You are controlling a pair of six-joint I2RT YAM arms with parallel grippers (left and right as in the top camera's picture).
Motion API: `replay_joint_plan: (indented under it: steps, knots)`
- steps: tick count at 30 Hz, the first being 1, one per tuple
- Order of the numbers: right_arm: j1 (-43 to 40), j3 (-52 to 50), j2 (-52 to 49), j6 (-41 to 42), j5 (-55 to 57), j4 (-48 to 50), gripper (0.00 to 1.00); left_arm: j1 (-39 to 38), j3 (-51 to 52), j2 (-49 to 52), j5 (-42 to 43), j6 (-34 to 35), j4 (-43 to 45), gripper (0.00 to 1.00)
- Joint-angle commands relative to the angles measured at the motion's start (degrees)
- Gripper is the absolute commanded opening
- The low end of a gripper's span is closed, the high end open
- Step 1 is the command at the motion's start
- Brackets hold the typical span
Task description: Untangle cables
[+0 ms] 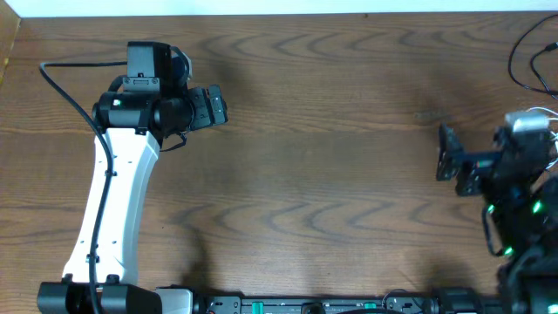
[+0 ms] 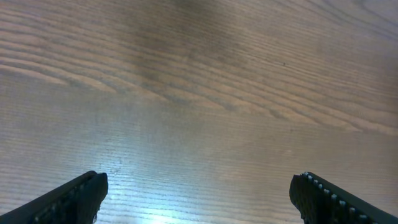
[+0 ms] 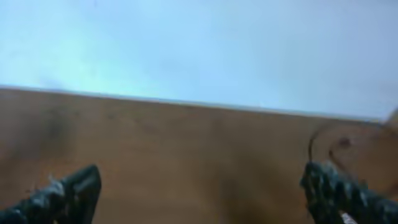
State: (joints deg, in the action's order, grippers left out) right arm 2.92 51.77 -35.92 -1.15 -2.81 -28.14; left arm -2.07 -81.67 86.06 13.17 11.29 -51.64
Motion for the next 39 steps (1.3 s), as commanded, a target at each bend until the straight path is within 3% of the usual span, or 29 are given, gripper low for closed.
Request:
replay_joint_plan:
  steps: [1,8,17,21,26,39]
  knots:
    - [0.31,-11.98,7.63,-0.68,1.75,9.33,0.99,0.13,-0.07,0.11,-0.61,-0.76,-0.15,0.98]
    - [0.31,-32.57,21.24,-0.68,2.91,24.5,0.99,0.13,-0.07,0.11,-0.61,-0.76,-0.15,0.98]
    - [0.31,-48.04,31.21,-0.66,2.91,32.79,0.99,0.13,-0.07,0.11,-0.61,-0.76,-0.15,0.98]
    - [0.61,-51.52,33.4,-0.7,2.95,32.85,0.99,0.13,-0.07,0.11,-0.61,-0.76,-0.15,0.98]
    - [0.94,-51.45,35.69,-0.9,5.46,23.61,0.99,0.13,-0.07,0.11,-0.63,-0.76,-0.15,0.98]
    - [0.87,-51.45,35.63,-1.27,5.25,24.0,0.99,0.13,-0.07,0.11,-0.61,-0.76,-0.15,0.98]
